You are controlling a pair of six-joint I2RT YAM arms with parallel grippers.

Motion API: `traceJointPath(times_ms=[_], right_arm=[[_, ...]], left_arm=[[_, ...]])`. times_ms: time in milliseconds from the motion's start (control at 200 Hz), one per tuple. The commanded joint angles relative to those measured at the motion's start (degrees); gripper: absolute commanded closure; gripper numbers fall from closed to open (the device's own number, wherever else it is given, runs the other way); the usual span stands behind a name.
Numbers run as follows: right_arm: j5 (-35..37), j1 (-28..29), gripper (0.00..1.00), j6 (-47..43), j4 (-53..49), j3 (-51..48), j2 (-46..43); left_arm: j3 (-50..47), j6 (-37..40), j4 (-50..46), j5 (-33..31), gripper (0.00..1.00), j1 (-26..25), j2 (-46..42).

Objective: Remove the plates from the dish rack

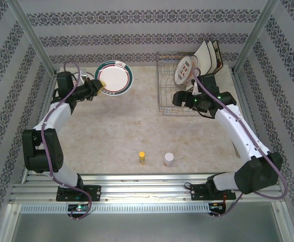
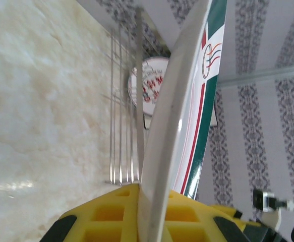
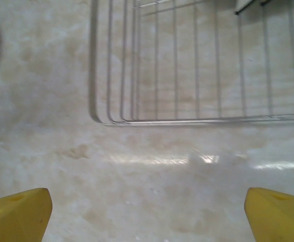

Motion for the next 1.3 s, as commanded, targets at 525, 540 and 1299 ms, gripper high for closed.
traceJointPath(times_ms=[525, 540, 1299], right_arm=[[6.6, -1.9, 0.02, -6.1, -8.0, -1.4, -2.0], [6.6, -1.8, 0.02, -6.1, -8.0, -1.4, -1.9], [5.9, -1.5, 0.02, -7.2, -8.7, 2.2, 2.7]], left_arm=[[4.6, 1.9, 1.6, -1.4, 1.00, 11.4, 5.6], [4.8, 2.0, 1.4, -1.3, 1.00, 11.5, 5.8], [14.5, 1.7, 3.0, -1.9, 1.00, 15.2, 18.3]])
